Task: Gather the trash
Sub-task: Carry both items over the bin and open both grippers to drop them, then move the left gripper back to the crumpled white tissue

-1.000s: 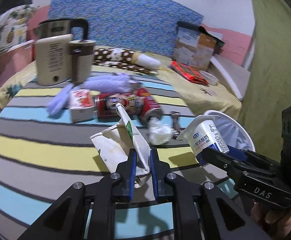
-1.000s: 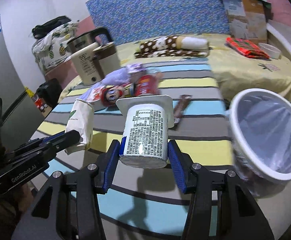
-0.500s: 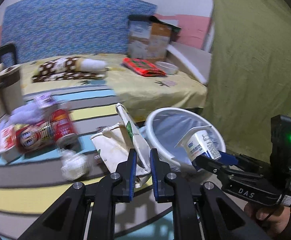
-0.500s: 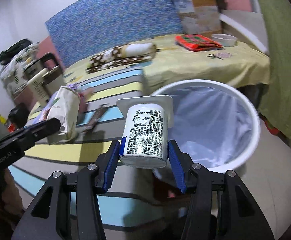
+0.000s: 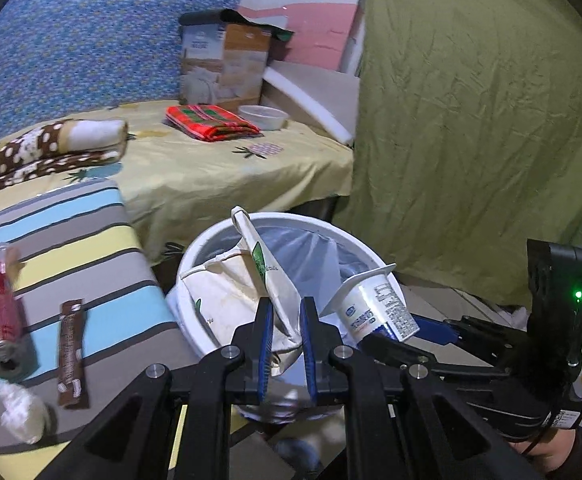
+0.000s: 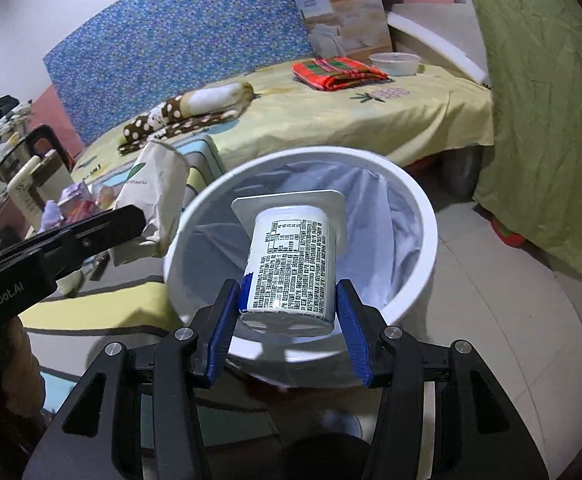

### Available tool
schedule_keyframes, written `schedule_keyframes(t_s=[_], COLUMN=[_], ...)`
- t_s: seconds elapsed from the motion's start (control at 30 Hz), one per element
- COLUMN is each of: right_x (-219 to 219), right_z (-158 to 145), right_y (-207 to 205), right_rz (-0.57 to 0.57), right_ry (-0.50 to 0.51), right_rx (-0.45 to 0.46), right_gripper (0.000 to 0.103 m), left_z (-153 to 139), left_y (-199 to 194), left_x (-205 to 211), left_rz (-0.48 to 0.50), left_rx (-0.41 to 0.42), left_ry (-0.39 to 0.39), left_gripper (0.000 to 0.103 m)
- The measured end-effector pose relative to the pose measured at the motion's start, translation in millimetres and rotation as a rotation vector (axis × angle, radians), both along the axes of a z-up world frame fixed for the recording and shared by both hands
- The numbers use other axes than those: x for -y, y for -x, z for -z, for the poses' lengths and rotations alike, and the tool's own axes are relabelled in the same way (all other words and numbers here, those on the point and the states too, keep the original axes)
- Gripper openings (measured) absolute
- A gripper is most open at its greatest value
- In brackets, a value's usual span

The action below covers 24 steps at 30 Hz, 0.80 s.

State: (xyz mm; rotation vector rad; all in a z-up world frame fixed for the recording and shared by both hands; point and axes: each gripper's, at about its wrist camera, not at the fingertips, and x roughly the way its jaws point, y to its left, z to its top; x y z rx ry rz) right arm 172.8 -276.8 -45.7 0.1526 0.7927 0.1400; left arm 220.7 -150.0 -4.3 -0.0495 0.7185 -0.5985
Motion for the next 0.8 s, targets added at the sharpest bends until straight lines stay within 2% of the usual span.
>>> schedule_keyframes(t_s=[0.23, 0.33, 0.43, 0.8], right_x=[8.4, 8.9, 10.0, 3.0], right_z=[7.2, 9.8, 10.0, -5.5], right_y=[-8.9, -10.5, -9.6, -0.1], right_rz=[0.013, 0.012, 0.019, 0.006], right_ry=[0.021, 0.032, 0.038, 0.010], right_rx=[-0.033, -0.050, -0.053, -0.003], right_gripper=[0.052, 0.052, 0.052, 0.052], left_z=[11.7, 14.8, 15.0, 3.5], left_y=[-14.2, -19.9, -21.4, 6.6], left_x=[3.8, 1.2, -4.9, -38.5], left_rz=[0.007, -0.005, -0.012, -0.117], left_rx=[-0.035, -0.051, -0.055, -0.014], left_ry=[0.012, 0.016, 0.031, 0.013], left_gripper=[0.015, 0.025, 0.030, 0.030])
